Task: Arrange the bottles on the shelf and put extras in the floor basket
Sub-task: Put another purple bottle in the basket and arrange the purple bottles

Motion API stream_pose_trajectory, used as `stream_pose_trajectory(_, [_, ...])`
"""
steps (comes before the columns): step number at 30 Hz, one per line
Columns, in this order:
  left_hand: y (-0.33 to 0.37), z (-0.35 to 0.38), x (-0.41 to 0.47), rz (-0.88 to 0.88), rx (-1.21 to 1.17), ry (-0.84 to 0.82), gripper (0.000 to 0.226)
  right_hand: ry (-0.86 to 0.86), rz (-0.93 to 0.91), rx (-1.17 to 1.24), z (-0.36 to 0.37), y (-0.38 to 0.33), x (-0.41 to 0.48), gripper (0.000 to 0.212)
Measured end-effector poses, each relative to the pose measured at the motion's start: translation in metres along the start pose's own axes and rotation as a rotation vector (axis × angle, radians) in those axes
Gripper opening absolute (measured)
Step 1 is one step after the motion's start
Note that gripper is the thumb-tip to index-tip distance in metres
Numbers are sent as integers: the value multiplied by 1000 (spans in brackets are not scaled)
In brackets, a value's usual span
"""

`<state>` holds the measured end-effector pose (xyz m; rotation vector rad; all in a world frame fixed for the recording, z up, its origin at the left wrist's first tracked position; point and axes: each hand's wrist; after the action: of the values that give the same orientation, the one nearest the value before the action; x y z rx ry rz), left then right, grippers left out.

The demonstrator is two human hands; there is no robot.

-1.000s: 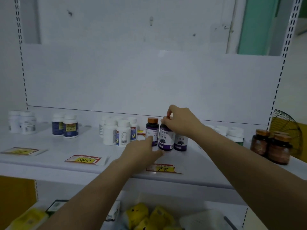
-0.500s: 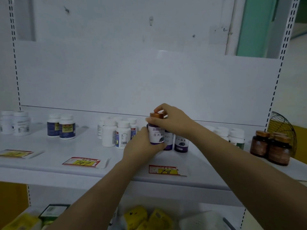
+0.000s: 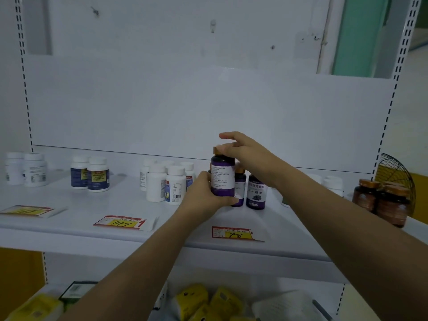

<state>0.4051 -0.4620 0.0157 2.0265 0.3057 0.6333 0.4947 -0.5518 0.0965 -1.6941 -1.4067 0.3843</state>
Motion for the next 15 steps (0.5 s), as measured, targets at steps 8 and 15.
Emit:
stream_pose_trajectory(8, [6, 7, -4, 39, 50, 116, 58, 137, -17, -129, -5, -8, -2, 30])
stream_pose_trajectory(15, [16, -4, -13, 17, -52, -66, 41, 65, -60, -34, -4, -12, -8, 34])
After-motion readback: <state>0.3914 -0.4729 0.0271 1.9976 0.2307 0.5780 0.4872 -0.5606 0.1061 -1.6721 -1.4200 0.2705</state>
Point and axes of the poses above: each hand's wrist, its own x-axis towards the middle knuckle, its own z-axis out of the palm, y = z × x, and after that the axes turned 11 degrees about -y, right-handed
